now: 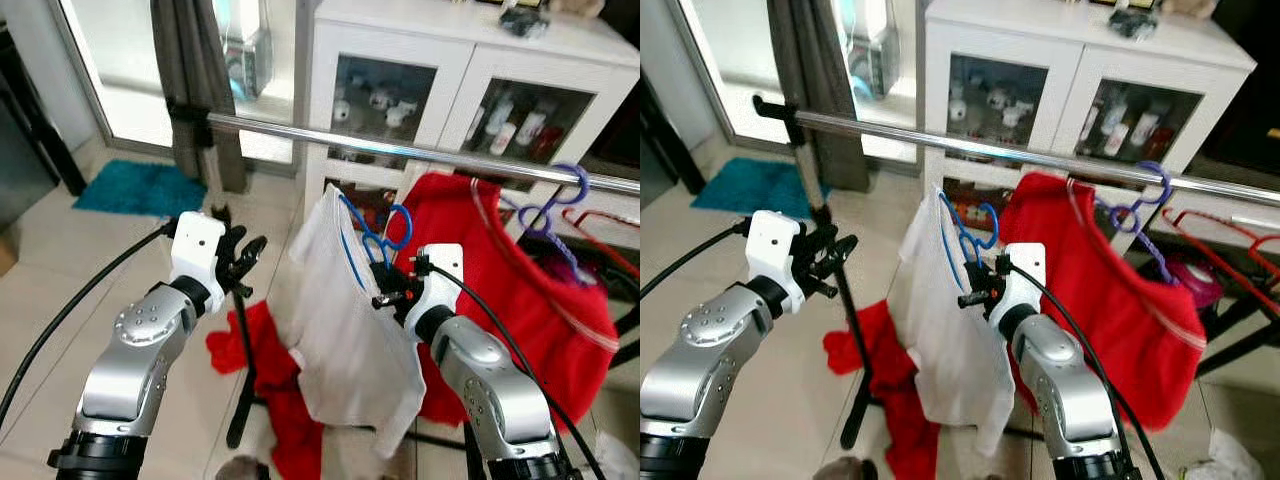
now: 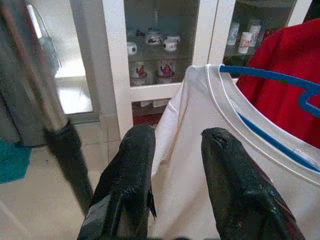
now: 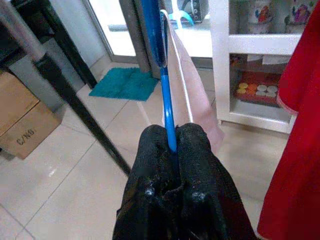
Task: Hang hanger
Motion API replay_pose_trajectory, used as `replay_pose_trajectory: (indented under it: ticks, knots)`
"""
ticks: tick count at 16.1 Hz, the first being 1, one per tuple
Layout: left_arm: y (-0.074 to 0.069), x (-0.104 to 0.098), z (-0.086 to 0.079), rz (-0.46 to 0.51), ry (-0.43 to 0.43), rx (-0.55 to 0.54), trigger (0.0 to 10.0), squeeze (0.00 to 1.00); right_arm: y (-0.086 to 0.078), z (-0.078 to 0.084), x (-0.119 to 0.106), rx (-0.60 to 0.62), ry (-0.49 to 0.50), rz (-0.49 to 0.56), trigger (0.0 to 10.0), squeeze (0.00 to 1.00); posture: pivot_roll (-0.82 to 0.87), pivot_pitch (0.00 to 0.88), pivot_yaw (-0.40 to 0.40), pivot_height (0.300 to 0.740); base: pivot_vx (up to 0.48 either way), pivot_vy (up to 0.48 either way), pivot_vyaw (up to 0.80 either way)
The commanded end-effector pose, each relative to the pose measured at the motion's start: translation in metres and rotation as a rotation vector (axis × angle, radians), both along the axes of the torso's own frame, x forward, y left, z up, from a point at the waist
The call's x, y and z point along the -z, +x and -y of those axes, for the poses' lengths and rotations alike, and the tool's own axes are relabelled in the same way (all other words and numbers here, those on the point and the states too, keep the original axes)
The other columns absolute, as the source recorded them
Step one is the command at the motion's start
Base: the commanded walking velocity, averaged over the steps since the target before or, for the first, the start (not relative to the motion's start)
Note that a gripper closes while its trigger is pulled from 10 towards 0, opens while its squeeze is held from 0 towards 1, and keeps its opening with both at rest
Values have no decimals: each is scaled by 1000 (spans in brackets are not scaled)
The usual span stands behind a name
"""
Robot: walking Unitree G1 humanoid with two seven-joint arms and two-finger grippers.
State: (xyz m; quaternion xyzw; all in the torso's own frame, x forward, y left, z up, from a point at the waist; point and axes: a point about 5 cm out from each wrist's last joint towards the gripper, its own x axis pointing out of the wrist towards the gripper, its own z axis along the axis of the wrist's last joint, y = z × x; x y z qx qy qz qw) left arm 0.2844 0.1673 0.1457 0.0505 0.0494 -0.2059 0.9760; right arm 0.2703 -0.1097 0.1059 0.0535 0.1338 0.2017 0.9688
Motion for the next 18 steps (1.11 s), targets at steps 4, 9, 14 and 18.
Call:
replay_pose_trajectory:
  ticks: [4,9,14,18]
  knots:
    - [2,-3,-1,2,14,15,10000,0,3,1,-8,1,5,43,0,0,-2,0,-19,740,-287,0,0]
    - [8,-5,6,3,41,68,10000,0,7,0,-13,-6,3,65,0,0,3,0,-12,740,-283,0,0]
    - [21,-5,18,13,108,148,10000,1000,3,-24,-34,-182,145,155,0,0,0,0,-20,740,-54,0,0]
    - [41,-15,29,112,202,86,10000,1000,2,-36,-46,-342,174,231,0,0,-8,0,-32,740,0,0,0]
